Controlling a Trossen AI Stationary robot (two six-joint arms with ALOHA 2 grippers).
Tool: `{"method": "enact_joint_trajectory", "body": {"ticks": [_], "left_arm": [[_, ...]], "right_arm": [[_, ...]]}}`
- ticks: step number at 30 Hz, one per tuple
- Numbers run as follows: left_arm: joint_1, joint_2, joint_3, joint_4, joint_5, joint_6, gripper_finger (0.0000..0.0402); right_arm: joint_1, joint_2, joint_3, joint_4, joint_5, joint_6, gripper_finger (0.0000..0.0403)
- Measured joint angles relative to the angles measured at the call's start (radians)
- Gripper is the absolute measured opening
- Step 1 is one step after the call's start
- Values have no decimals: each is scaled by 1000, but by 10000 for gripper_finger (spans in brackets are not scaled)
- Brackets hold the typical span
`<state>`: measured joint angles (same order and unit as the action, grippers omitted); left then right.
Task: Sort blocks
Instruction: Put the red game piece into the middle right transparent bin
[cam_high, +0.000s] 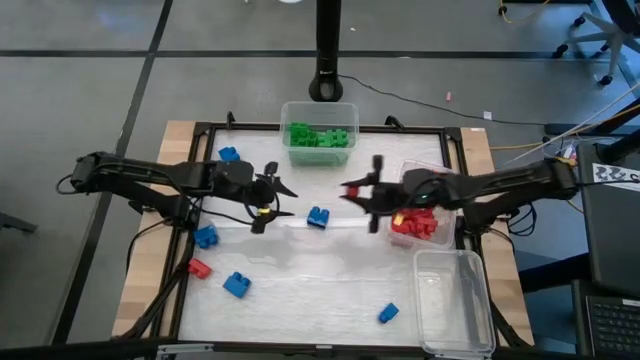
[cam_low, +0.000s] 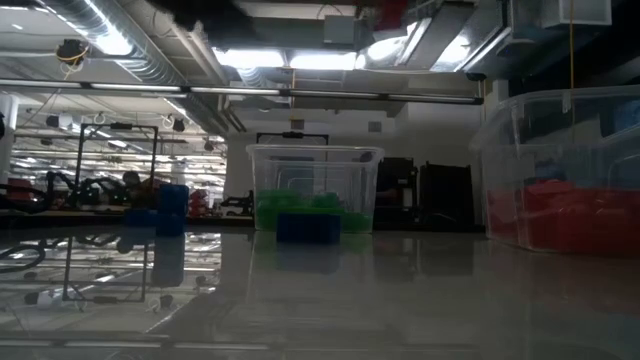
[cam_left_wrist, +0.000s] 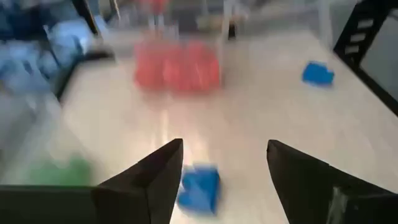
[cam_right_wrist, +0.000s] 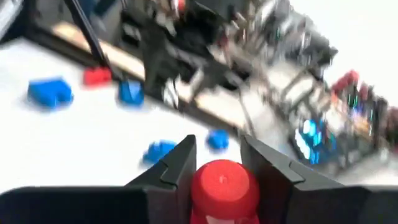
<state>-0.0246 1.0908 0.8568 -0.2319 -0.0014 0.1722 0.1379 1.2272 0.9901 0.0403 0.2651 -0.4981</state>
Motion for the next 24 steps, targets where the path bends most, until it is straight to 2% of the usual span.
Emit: {"method": "enact_joint_trajectory", "body": {"ticks": [6, 10, 15, 19, 24], "left_arm": [[0, 14, -1, -167, -2, -111, 220], [-1, 19, -36, -173, -2, -146, 221], [-1, 19, -76, -170, -3, -167, 221], [-1, 19, -82, -169, -3, -172, 221], [-1, 19, -82, -156, -3, -172, 221]], "right_arm": [[0, -186, 0, -463, 122, 206, 110], [0, -254, 0, -754, 205, 410, 137], [-1, -259, -1, -1080, 273, 648, 167], [-1, -235, -1, -1186, 292, 720, 200], [-1, -219, -1, -1115, 293, 713, 271]]}}
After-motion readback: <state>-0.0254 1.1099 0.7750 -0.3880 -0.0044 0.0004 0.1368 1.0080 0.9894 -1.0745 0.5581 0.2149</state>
